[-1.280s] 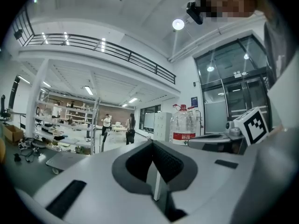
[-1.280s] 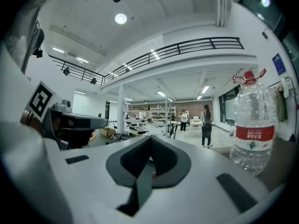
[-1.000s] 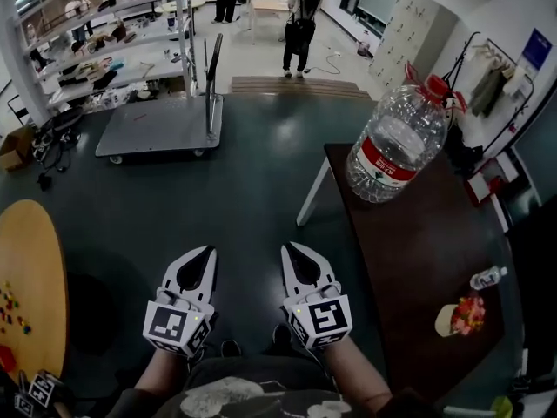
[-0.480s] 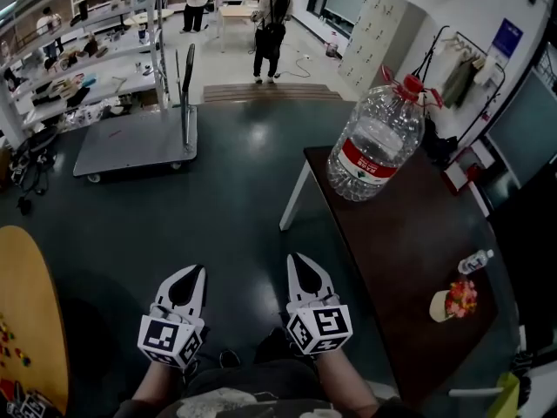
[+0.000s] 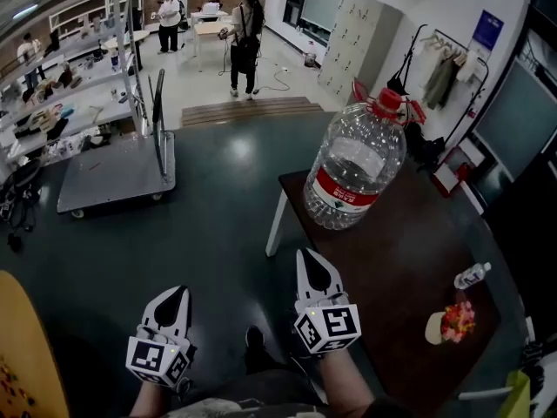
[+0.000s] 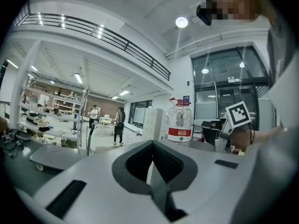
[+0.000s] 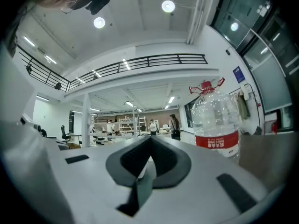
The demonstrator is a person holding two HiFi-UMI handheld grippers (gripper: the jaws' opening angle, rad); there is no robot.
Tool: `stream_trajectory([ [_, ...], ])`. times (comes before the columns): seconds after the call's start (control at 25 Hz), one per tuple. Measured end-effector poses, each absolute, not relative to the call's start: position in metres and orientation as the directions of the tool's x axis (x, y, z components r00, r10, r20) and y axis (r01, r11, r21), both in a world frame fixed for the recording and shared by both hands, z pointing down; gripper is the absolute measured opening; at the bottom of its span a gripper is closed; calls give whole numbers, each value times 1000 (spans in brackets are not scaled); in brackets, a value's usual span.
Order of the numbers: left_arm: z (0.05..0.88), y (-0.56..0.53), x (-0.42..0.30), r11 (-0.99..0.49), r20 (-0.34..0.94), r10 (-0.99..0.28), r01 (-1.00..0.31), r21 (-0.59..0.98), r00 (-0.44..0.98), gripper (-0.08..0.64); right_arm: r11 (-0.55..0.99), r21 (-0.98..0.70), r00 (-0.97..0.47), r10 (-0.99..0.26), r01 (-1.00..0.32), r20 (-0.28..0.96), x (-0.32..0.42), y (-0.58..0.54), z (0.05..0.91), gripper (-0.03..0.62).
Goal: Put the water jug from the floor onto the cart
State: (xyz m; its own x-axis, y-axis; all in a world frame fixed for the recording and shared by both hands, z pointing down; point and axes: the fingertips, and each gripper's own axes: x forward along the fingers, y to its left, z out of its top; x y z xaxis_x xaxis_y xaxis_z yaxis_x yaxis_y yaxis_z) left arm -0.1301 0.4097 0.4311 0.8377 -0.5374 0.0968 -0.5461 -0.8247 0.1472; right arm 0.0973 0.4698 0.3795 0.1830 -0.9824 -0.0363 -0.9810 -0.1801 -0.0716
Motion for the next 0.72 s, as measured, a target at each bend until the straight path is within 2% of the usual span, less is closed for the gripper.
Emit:
stream_trajectory([
  [0.36,400,330,-20,-822,36,-546,-543,169,837,8,-263,45,258,-961,-964,-98,218,416,342,-9],
  [0.72,382,298,41,-851,30,-512,-512,119,858,8,-309,174,278,-943,-935,-183,265,388,275,-9],
])
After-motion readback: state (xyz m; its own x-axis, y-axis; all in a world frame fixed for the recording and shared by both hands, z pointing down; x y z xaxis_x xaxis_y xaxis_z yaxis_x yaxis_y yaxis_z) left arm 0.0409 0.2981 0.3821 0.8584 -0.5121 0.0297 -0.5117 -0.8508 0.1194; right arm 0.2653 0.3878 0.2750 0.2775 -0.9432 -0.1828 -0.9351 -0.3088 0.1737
